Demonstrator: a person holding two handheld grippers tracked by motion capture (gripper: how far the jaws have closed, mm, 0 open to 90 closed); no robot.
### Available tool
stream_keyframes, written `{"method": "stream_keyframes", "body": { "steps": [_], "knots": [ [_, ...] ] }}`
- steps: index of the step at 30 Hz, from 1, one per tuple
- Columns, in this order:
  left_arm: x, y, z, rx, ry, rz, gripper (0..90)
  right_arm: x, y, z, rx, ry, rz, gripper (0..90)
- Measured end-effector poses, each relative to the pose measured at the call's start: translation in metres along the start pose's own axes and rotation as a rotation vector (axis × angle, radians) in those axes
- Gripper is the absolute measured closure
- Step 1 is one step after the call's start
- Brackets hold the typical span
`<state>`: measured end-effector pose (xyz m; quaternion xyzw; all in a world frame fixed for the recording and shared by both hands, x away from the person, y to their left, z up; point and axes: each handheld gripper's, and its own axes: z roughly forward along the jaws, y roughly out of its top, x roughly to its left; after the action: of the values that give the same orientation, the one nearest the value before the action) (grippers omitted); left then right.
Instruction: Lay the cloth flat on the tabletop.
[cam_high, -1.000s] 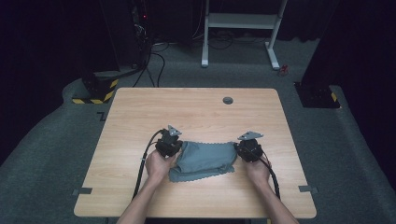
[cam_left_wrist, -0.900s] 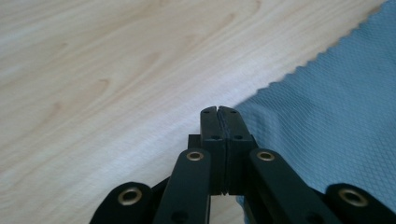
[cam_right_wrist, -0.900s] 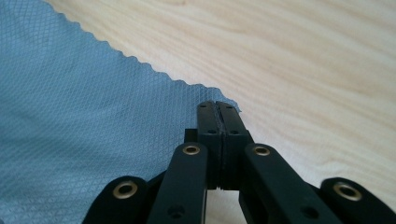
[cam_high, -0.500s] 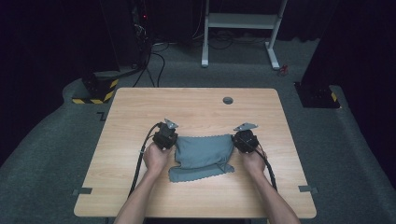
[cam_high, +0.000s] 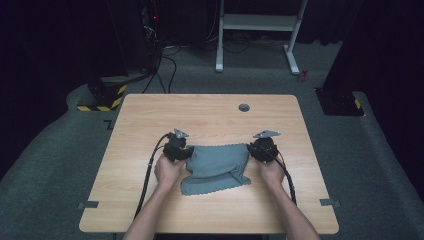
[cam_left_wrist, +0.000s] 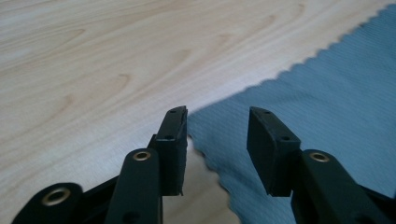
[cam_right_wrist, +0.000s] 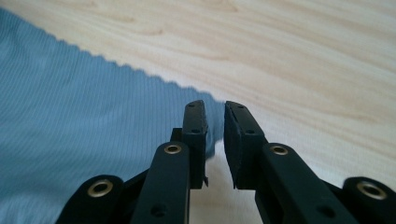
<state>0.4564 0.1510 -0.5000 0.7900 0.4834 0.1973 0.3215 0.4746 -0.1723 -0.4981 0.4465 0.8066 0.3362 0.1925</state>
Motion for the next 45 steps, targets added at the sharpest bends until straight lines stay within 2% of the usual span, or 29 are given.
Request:
{"method": "stream_keyframes", "body": {
  "steps": [5, 7, 9, 11, 13, 15, 17, 18, 19, 22, 24, 25, 28, 29, 31, 32, 35, 38, 43, 45],
  "knots": [
    [-0.005, -0.015, 0.003, 0.032, 0.004, 0.027, 59.6, 0.003, -0.009, 0.004, 0.033, 0.001, -0.022, 77.5],
    [-0.001, -0.016, 0.003, 0.018, -0.001, 0.002, 61.9, 0.004, -0.01, 0.007, 0.041, 0.0, -0.017, 77.2],
    [0.001, -0.016, 0.004, 0.017, 0.014, 0.002, 65.8, 0.006, -0.01, 0.009, 0.048, -0.001, -0.023, 78.0],
    [0.003, -0.015, 0.005, 0.021, -0.008, -0.001, 73.4, 0.007, -0.01, 0.011, 0.057, -0.004, -0.042, 82.8],
    [0.001, -0.013, 0.006, 0.025, -0.013, 0.019, 82.4, 0.008, -0.009, 0.012, 0.062, 0.009, -0.05, 88.9],
    [-0.001, -0.011, 0.007, 0.031, -0.012, 0.037, 88.5, 0.01, -0.007, 0.013, 0.066, 0.003, -0.055, 89.5],
    [0.001, -0.007, 0.008, 0.051, -0.01, 0.048, 89.3, 0.009, -0.004, 0.014, 0.081, 0.0, -0.05, 90.0],
    [0.002, -0.005, 0.009, 0.055, 0.004, 0.06, 89.6, 0.009, -0.003, 0.014, 0.078, -0.012, -0.06, 90.0],
    [0.002, -0.005, 0.009, 0.047, 0.021, 0.062, 89.8, 0.008, -0.002, 0.014, 0.073, -0.017, -0.055, 90.0],
    [0.006, 0.0, 0.006, 0.007, 0.026, 0.039, 89.8, 0.007, 0.004, 0.008, 0.029, -0.027, -0.049, 90.0],
    [0.006, 0.003, 0.006, 0.013, 0.04, 0.057, 89.6, 0.007, 0.007, 0.006, 0.014, -0.035, -0.054, 90.0],
    [0.007, 0.005, 0.008, 0.011, 0.052, 0.058, 89.5, 0.006, 0.009, 0.007, 0.027, -0.034, -0.054, 90.0],
    [0.009, 0.005, 0.015, 0.022, 0.071, 0.04, 88.4, 0.007, 0.013, 0.014, 0.048, -0.044, -0.052, 89.4],
    [0.01, 0.004, 0.017, 0.031, 0.066, 0.018, 82.8, 0.006, 0.014, 0.017, 0.07, -0.034, -0.053, 87.7],
    [0.009, 0.001, 0.014, 0.024, 0.058, 0.018, 70.9, 0.004, 0.011, 0.019, 0.072, -0.033, -0.029, 81.9],
    [0.008, -0.001, 0.008, 0.008, 0.051, 0.027, 68.6, 0.003, 0.01, 0.017, 0.069, -0.026, -0.02, 80.8],
    [0.001, -0.009, -0.011, -0.041, 0.01, 0.033, 59.8, 0.003, 0.005, 0.002, 0.028, 0.006, -0.023, 78.4],
    [-0.01, -0.02, -0.029, -0.063, -0.046, 0.055, 54.7, 0.008, -0.004, -0.015, 0.007, 0.044, -0.047, 77.5],
    [-0.03, -0.041, -0.047, -0.078, -0.111, 0.084, 51.5, 0.024, -0.023, -0.038, -0.017, 0.111, -0.081, 74.4],
    [-0.037, -0.05, -0.051, -0.086, -0.116, 0.091, 51.1, 0.032, -0.029, -0.045, -0.032, 0.142, -0.084, 72.3]
  ]
}}
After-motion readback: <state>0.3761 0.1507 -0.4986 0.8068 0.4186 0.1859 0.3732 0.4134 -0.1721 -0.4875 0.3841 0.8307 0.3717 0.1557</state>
